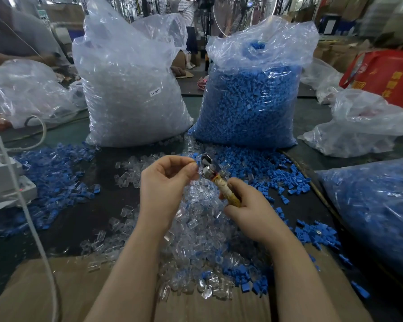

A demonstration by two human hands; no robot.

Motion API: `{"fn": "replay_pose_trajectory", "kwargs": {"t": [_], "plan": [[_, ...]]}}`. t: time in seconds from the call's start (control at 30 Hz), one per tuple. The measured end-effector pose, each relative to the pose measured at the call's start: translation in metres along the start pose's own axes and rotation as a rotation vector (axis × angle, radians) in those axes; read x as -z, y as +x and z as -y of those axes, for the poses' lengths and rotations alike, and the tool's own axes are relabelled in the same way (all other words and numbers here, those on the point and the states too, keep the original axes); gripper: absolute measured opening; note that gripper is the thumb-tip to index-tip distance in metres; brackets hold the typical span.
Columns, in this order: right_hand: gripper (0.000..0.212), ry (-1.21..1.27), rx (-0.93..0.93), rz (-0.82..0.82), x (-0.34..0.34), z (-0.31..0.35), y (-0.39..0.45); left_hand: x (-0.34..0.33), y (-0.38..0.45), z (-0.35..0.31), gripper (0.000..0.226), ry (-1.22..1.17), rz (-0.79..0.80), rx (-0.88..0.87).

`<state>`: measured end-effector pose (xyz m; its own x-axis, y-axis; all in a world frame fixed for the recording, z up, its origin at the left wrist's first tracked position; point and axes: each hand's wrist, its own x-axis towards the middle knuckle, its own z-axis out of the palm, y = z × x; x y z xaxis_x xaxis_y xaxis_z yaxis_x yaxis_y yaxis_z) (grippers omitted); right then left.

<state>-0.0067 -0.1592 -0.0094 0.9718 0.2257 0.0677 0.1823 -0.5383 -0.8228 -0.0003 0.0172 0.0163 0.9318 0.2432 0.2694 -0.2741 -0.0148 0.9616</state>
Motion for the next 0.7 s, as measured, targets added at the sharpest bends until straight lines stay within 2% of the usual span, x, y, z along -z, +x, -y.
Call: {"fn": "replay_pose_trajectory", "kwargs": {"t": [0.13,0.23,0.33,0.4,0.53,0.7], "plan": [[0.014,-0.007,-0.032,-0.072,0.002,-0.003,0.001,0.041,0.014,0.011,0.011,0.216,-0.210,0.061],[0.017,-0.091,-0.069,-0.162,0.006,-0.008,0.002,0.079,0.019,0.022,0.005,0.626,-0.405,0.036],[0.014,-0.282,-0.132,-0.224,0.009,-0.012,0.003,0.103,0.018,0.030,0.006,0.904,-0.533,0.086],[0.013,-0.403,-0.170,-0.286,0.009,-0.014,0.004,0.111,0.018,0.033,0.011,0.996,-0.554,0.164],[0.015,-0.486,-0.295,-0.406,0.009,-0.019,0.003,0.116,0.017,0.037,0.019,1.078,-0.509,0.269],[0.013,-0.547,-0.451,-0.434,0.011,-0.022,0.002,0.112,0.019,0.039,0.020,1.145,-0.417,0.332]]}}
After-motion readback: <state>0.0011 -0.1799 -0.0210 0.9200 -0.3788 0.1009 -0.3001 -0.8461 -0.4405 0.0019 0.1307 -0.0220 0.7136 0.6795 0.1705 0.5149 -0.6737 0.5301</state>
